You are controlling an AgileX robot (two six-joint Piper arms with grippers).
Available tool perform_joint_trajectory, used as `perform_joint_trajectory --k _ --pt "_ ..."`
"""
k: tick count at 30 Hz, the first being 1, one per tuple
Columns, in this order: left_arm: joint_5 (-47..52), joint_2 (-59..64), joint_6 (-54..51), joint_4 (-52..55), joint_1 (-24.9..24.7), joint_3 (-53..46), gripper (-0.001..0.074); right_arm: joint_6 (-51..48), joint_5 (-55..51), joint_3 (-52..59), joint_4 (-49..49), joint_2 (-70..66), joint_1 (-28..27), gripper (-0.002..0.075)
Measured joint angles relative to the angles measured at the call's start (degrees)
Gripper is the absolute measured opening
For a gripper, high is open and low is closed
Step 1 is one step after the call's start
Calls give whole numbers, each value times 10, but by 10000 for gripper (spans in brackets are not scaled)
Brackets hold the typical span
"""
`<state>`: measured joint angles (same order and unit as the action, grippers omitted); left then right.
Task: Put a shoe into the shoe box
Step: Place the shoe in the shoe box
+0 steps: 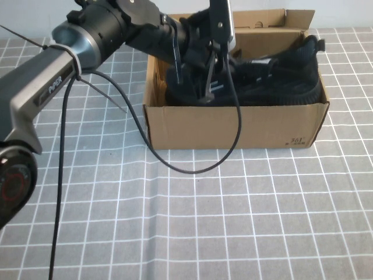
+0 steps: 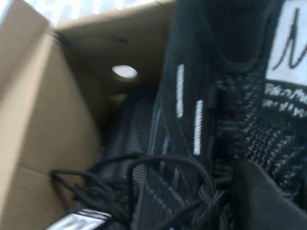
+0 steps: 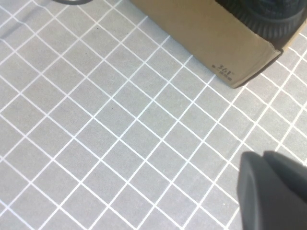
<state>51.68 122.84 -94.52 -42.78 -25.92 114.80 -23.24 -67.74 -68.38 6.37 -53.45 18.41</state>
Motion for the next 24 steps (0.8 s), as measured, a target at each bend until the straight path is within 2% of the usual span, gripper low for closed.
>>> perform_joint_trajectory --k 8,24 --pt "43 1 6 10 13 0 27 0 0 0 1 0 0 -16" --pt "41 18 -4 -11 20 1 27 0 3 0 11 0 0 -16"
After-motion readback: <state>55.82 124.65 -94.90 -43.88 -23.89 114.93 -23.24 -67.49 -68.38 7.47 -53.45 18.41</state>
